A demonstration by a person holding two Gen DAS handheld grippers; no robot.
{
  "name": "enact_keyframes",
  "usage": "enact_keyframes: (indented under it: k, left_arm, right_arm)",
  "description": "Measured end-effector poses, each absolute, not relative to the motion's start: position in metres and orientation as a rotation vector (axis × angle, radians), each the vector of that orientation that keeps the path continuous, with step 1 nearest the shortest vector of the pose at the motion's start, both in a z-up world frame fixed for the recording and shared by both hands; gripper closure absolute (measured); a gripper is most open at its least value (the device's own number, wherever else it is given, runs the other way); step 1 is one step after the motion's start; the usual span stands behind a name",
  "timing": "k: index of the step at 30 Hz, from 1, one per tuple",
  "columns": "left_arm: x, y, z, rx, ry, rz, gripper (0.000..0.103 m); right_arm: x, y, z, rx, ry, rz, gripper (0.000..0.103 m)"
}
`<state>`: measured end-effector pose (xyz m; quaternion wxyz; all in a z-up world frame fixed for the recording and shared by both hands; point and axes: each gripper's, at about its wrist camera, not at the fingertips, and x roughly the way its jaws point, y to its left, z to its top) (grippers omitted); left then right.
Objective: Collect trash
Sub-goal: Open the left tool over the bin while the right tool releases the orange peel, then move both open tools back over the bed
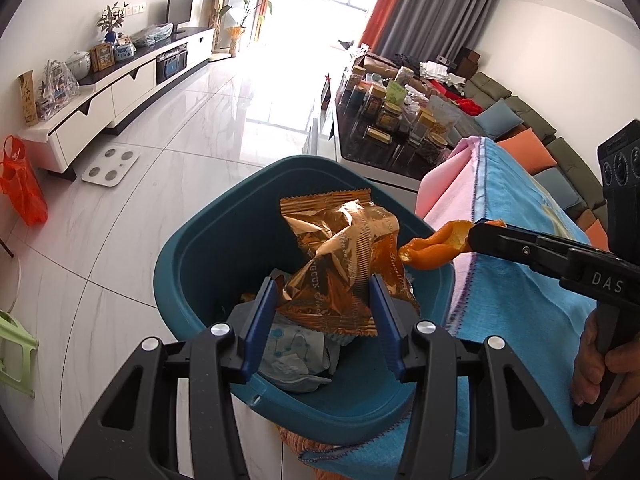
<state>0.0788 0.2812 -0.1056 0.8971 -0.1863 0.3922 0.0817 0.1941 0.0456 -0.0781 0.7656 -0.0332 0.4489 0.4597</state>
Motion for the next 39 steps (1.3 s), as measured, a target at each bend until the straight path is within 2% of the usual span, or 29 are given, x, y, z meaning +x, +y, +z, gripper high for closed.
enact_keyframes:
  k: [5,13,16,20,23,25,28,39]
  left_arm:
    - [0.084,0.283,-0.114,-0.396,0.824,0.179,0.051]
    - [0.082,0.285,-0.119,-0.424,0.822,0.187,0.048]
    - [0.075,0.281,-0.112,-0.401,0.792,0.181,0.045]
    - [0.061,0.266,-0.094,-0.351,0.720,0.157,0.040]
    - [0.050,0.244,-0.078,-0.302,0.668,0.108,0.035]
    - [0.046,0.226,-0.069,-0.270,0.644,0.070,0.027]
    - [0.041,0.199,-0.058,-0.233,0.620,0.000,0.024]
    - [0.050,0.067,-0.045,-0.125,0.651,-0.370,0.023]
  right_arm:
    - [0.193,0.056,-0.080,-0.073,0.987,1.000,0.083]
    - [0.192,0.047,-0.079,-0.046,0.982,0.999,0.082]
    - [0.191,0.035,-0.078,-0.022,0.977,1.000,0.075]
    - [0.183,0.009,-0.068,0.006,0.944,1.006,0.072]
    - [0.172,-0.016,-0.055,0.010,0.893,0.996,0.062]
    - [0.165,-0.036,-0.048,0.018,0.865,0.983,0.061]
    - [0.155,-0.069,-0.039,0.027,0.821,0.947,0.060]
    - [0.139,-0.208,-0.031,0.104,0.753,0.680,0.058]
